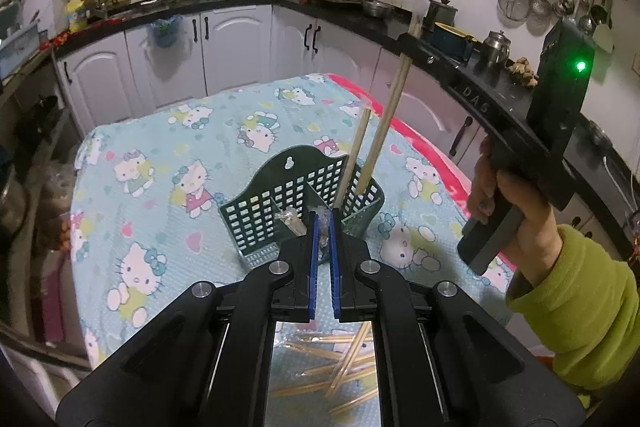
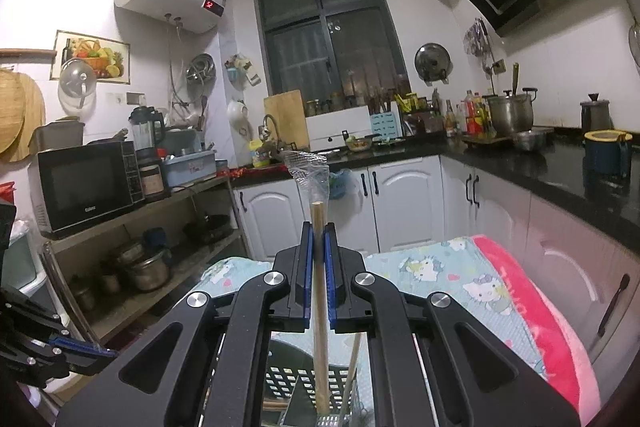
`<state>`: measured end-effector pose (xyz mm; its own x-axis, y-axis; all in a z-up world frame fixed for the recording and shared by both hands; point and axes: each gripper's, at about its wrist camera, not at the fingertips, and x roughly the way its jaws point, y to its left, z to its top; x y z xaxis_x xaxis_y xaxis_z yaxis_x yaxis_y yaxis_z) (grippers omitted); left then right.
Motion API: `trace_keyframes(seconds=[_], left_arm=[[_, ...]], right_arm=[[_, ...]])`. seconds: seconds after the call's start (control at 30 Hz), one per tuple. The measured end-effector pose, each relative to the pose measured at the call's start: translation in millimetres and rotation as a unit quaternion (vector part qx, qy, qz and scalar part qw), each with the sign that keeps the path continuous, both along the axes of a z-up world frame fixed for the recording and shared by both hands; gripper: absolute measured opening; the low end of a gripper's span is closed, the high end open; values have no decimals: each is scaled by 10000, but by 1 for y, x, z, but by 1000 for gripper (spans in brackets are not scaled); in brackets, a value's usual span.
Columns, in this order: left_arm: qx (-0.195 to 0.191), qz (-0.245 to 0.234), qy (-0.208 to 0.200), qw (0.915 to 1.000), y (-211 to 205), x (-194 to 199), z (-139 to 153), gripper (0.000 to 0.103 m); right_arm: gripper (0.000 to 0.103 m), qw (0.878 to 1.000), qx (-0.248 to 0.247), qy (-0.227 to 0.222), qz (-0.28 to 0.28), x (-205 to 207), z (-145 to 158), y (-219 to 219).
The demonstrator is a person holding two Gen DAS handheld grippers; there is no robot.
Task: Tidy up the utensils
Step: 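Insert the left tool's chopstick into the basket and open while the right tool releases its chopstick, then withdraw both open tools from the basket toward the remaining chopsticks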
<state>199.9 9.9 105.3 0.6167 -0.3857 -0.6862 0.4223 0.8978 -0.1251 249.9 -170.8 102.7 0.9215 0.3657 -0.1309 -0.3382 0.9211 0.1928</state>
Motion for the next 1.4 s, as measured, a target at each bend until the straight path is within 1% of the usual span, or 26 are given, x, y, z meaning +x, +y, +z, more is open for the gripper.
trace_keyframes(seconds=[0.3, 0.33, 0.37, 0.4, 0.43, 0.47, 0.5, 0.63, 0.7, 0.77, 0.83, 0.9, 1.0, 1.07, 1.17, 1.27, 1.4], left_arm=[[-276, 62, -9, 9996, -5, 5, -15, 3], [-308, 88, -31, 9995, -5, 6, -16, 3], [-326, 115, -59, 9994, -4, 6, -17, 3], [-362, 149, -88, 9992, -3, 7, -17, 3], [-462, 186, -127, 9987, -1, 6, -17, 6], [-567, 200, -157, 9981, 1, 6, -16, 13], [-622, 233, -194, 9976, 3, 5, -15, 24], [-733, 374, -395, 9958, 8, -1, -9, 38], [-835, 414, -497, 9944, 10, -6, -6, 52], [-907, 507, -658, 9924, 13, -13, -2, 61], [-973, 593, -761, 9906, 16, -20, 0, 65], [-1038, 692, -845, 9886, 20, -25, -1, 79], [-1107, 856, -918, 9859, 25, -33, -4, 91], [-1133, 984, -942, 9842, 28, -38, -7, 92], [-1139, 1143, -1014, 9817, 31, -49, -14, 92], [-1121, 1182, -983, 9817, 34, -57, -22, 92], [-1156, 1229, -970, 9809, 38, -68, -27, 92]], right_arm=[[6, 9996, 58, 267, -31, 9, -16, 5], [11, 9993, 25, 364, -53, 11, -19, 5], [21, 9991, 6, 425, -57, 12, -21, 5], [26, 9987, -11, 501, -62, 11, -23, 4], [35, 9985, -1, 540, -75, 10, -24, 2], [37, 9984, 38, 564, -75, 8, -25, -1], [37, 9983, 55, 576, -72, 6, -25, -4], [42, 9980, -12, 631, -96, -9, -22, -15], [45, 9977, -44, 678, -86, -15, -20, -20], [49, 9978, -107, 652, -84, -25, -18, -25], [51, 9977, -205, 631, -99, -35, -16, -29], [53, 9973, -298, 659, -110, -43, -15, -31], [57, 9961, -423, 765, -124, -54, -17, -33], [60, 9953, -467, 838, -128, -59, -18, -35], [61, 9938, -530, 968, -127, -66, -23, -35], [62, 9924, -586, 1084, -64, -74, -27, -33], [64, 9915, -686, 1107, 18, -85, -30, -29]])
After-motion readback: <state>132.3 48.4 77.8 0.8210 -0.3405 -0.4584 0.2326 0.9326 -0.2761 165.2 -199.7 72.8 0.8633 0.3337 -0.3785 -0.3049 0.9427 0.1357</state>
